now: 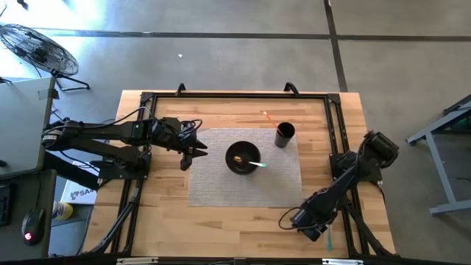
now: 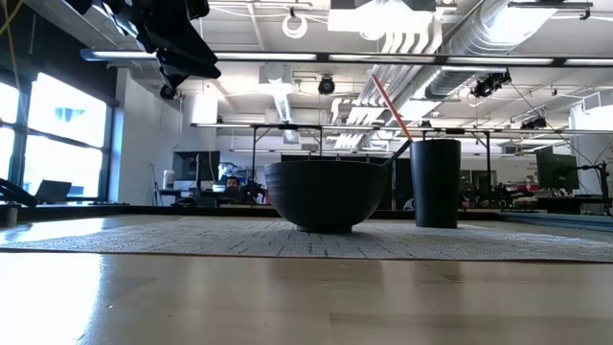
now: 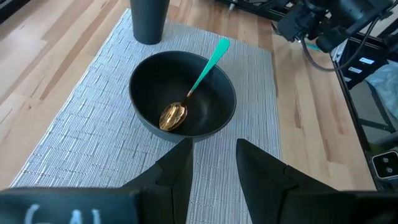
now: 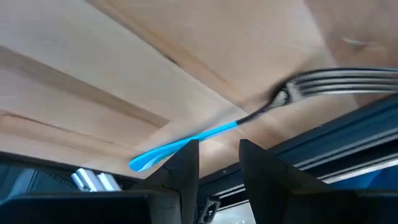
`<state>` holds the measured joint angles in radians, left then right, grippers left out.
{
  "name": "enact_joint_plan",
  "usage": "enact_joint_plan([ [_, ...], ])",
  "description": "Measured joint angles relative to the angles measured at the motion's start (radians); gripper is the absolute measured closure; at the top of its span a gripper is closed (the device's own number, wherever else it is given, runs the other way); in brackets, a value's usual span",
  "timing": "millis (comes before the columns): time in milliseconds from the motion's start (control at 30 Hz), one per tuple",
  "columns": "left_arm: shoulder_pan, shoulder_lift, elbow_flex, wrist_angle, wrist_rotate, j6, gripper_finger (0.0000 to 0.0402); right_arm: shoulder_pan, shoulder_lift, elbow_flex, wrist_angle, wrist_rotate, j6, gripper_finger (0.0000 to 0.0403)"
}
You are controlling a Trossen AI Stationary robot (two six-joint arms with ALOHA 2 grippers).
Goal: Pick & Place Utensil
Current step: Put the blue fork into the black bowl to the bottom left of the black bowl
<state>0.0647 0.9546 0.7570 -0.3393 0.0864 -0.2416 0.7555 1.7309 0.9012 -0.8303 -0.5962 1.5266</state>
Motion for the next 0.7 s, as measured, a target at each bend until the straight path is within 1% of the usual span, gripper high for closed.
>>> enact_joint_plan([
  [167,0.0,0.0,0.0,0.0,0.0,0.0,0.0282,0.022,-0.018,-0.001,0.001,0.023,0.06,0.0298],
  [267,0.0,0.0,0.0,0.0,0.0,0.0,0.0282,0.026,-0.018,-0.001,0.003,0.036,0.07,0.0302],
  [567,0.0,0.0,0.0,0.0,0.0,0.0,0.0282,0.031,-0.018,-0.001,0.005,0.042,0.061,0.0316],
  [633,0.0,0.0,0.0,0.0,0.0,0.0,0.0282,0.038,-0.018,-0.002,0.004,0.049,0.039,0.0317],
  [700,0.0,0.0,0.0,0.0,0.0,0.0,0.0282,0.044,-0.018,-0.026,0.017,0.038,0.036,0.0318],
])
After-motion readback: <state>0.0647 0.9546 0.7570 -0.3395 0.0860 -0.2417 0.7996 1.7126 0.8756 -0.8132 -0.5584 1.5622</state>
